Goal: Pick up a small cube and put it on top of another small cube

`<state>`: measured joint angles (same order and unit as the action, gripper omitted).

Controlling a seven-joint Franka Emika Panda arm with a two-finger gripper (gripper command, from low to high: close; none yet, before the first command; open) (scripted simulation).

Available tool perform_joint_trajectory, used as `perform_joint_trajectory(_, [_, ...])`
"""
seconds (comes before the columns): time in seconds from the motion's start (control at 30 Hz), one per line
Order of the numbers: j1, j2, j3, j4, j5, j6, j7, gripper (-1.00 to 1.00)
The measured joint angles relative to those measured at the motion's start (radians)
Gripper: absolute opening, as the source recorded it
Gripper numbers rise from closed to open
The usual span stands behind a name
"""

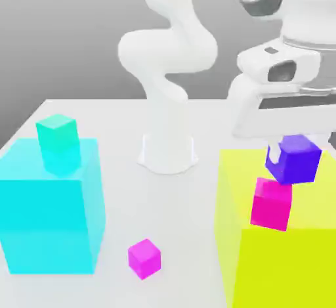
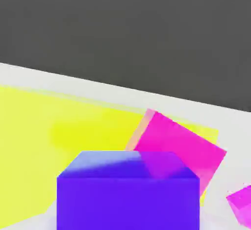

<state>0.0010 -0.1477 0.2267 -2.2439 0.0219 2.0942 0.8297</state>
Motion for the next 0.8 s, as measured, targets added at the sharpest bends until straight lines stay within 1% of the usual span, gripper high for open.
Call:
perform_joint_trajectory(0.27, [-0.154,-0.191,-0.197,-0.078,-0.040,-0.070,-0.212,-1.00])
perform_joint_trajectory(0.57, [-0.339,-0.407,-0.405,-0.165,-0.153,-0.144,-0.399,-1.00])
perform_joint_trajectory(0.6, [-0.359,-0.429,-0.423,-0.178,-0.165,-0.151,-0.412,-1.00])
perform_joint_trajectory(0.7, [-0.376,-0.442,-0.427,-0.263,-0.143,-0.148,-0.371,-1.00])
perform_joint_trajectory(0.8, [-0.382,-0.410,-0.433,-0.353,-0.140,-0.047,-0.359,-1.00])
